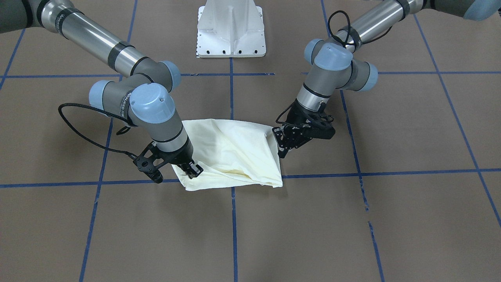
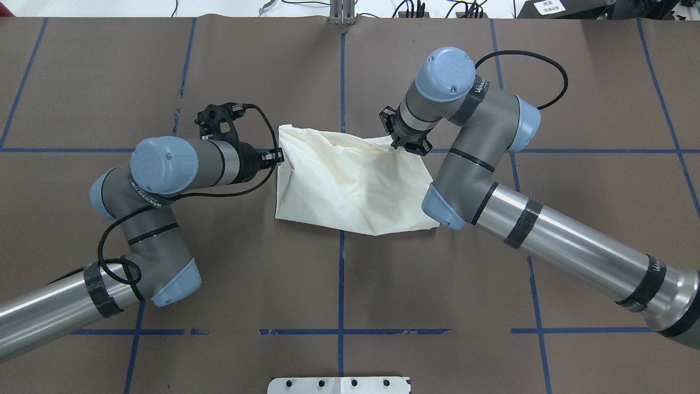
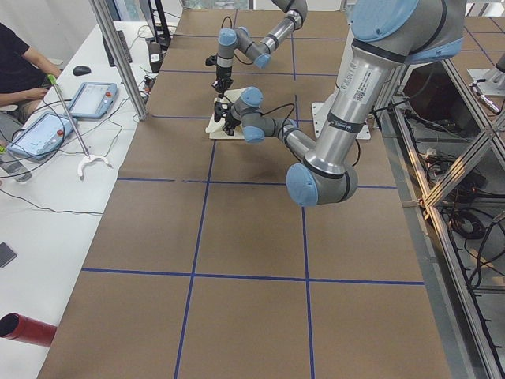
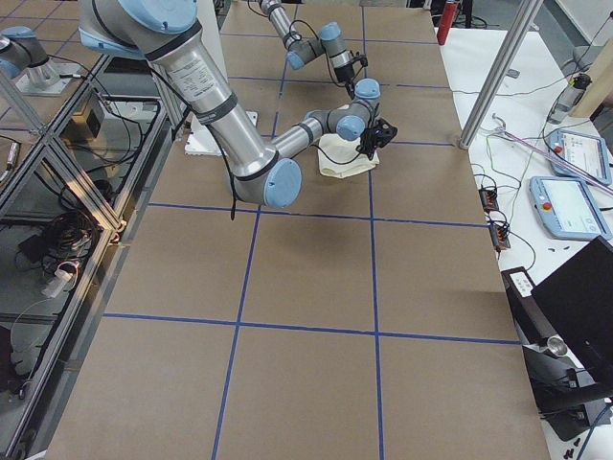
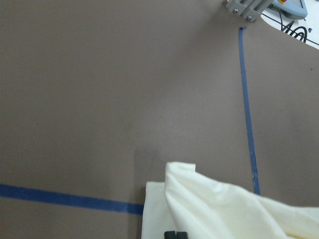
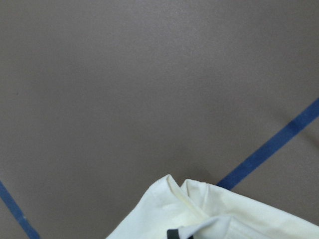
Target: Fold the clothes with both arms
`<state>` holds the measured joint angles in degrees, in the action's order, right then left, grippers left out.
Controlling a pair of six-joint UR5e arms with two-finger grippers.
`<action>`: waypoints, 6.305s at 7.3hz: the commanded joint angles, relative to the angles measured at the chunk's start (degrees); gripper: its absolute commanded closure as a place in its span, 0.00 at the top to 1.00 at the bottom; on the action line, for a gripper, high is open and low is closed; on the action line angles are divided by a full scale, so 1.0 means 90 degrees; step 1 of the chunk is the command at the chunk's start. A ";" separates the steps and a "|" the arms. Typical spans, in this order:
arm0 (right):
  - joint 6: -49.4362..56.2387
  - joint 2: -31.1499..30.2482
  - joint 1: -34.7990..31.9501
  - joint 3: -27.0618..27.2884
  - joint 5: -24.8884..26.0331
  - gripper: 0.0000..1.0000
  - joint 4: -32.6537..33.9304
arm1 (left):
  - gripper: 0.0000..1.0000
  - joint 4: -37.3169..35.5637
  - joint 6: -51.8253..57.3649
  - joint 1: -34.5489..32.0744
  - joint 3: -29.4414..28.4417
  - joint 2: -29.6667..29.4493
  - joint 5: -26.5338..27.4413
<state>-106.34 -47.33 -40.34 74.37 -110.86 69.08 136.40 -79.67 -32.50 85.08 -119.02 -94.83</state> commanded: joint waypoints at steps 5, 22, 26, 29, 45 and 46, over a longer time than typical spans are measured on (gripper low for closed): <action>-0.0001 0.0054 -0.0088 0.0008 -0.0085 0.00 0.0000 | 0.00 0.1434 0.0611 0.0125 -0.0381 0.0041 -0.2164; 0.1199 -0.0959 -0.0830 0.1041 -0.1217 1.00 0.0000 | 0.00 0.1261 -0.1079 -0.0208 0.0110 -0.0260 -0.2268; 0.1219 -0.1039 -0.0820 0.1043 -0.1178 1.00 0.0000 | 0.00 0.1241 -0.0962 0.0113 -0.0400 -0.0331 -0.2081; 0.1229 -0.1079 -0.0830 0.1072 -0.1208 1.00 -0.0010 | 0.00 0.1231 -0.0972 0.0270 -0.0450 -0.0214 -0.2120; 0.9968 -0.4428 -0.3989 0.2547 -0.1852 1.00 0.1252 | 0.35 -0.0902 0.4927 -0.3025 0.1464 0.2921 -0.3093; 1.0801 -0.4448 -0.4381 0.2605 -0.2017 1.00 0.1927 | 0.47 -0.1342 0.5836 -0.3735 0.1677 0.3241 -0.3667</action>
<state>-20.32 -86.80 -74.96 97.36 -127.80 79.12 129.66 -37.64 -59.01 98.50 -92.41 -122.55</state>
